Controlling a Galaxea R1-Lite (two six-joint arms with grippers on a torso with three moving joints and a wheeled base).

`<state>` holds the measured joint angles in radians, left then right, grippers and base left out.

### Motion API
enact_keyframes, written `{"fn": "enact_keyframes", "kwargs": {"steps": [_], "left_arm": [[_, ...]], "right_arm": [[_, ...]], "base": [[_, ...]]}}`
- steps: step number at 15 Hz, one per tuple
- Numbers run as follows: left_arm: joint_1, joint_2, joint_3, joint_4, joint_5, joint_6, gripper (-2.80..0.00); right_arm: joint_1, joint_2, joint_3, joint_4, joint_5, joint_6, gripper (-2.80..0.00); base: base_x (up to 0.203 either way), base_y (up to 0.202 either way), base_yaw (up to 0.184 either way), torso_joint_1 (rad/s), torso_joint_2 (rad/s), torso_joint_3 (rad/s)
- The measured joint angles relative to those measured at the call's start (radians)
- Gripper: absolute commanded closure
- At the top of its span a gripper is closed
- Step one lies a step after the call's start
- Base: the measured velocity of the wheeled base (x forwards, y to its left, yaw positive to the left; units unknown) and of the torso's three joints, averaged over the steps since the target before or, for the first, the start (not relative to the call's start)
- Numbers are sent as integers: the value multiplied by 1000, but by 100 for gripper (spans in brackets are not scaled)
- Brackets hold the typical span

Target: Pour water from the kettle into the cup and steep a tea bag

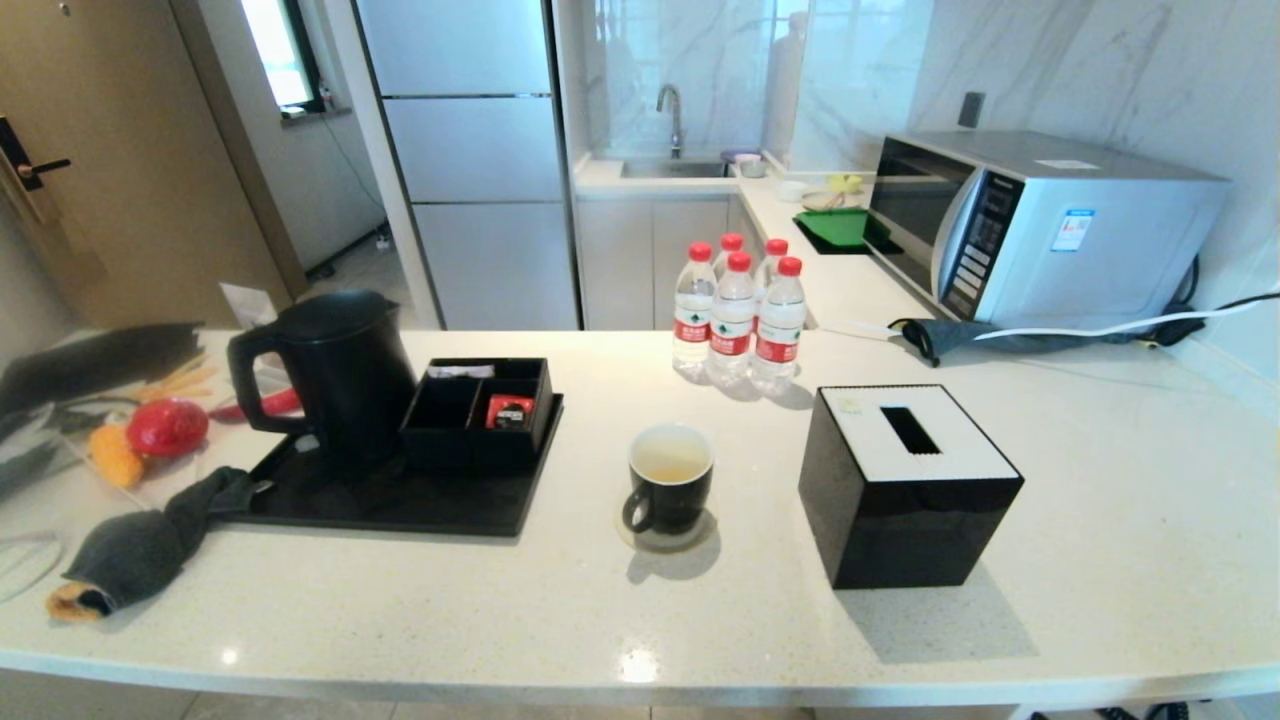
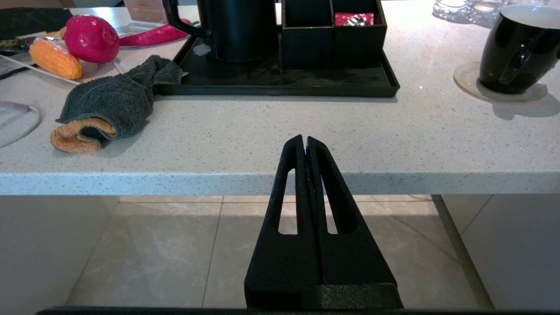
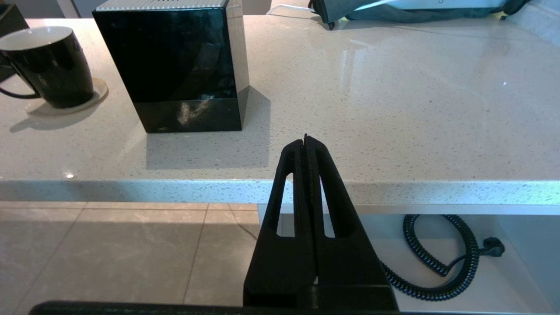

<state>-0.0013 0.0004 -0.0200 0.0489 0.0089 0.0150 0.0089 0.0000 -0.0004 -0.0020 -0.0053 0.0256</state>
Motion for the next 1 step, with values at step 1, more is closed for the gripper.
{"fn": "enact_keyframes", "kwargs": {"steps": [1], "left_arm": [[0,0,0,0,0,0,0]], "right_arm": [[0,0,0,0,-2,11,0]], "base": [[0,0,0,0,0,0]]}}
